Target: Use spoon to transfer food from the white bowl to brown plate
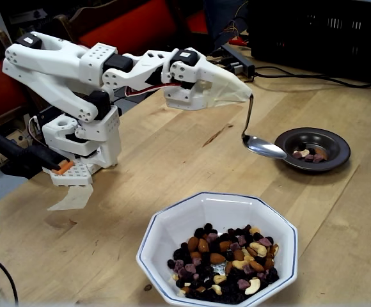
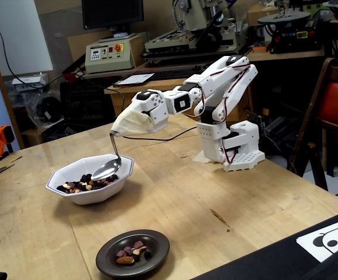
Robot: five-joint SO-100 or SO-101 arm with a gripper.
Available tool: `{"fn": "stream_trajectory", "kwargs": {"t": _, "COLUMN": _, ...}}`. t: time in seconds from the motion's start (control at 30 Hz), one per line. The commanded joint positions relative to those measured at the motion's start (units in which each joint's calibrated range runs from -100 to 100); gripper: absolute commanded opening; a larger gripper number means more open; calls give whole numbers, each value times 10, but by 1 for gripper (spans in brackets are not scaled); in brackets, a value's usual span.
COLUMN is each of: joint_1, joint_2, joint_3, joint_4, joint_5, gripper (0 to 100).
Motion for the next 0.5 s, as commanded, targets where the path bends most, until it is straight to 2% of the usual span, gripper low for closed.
{"fn": "stream_trajectory", "kwargs": {"t": 0.0, "joint_1": 5, "joint_2": -45, "joint_3": 6, "joint_4": -1, "joint_5": -6, "gripper": 3}}
{"fn": "stream_trajectory", "kwargs": {"t": 0.47, "joint_1": 5, "joint_2": -185, "joint_3": 120, "joint_4": -2, "joint_5": -10, "gripper": 3}}
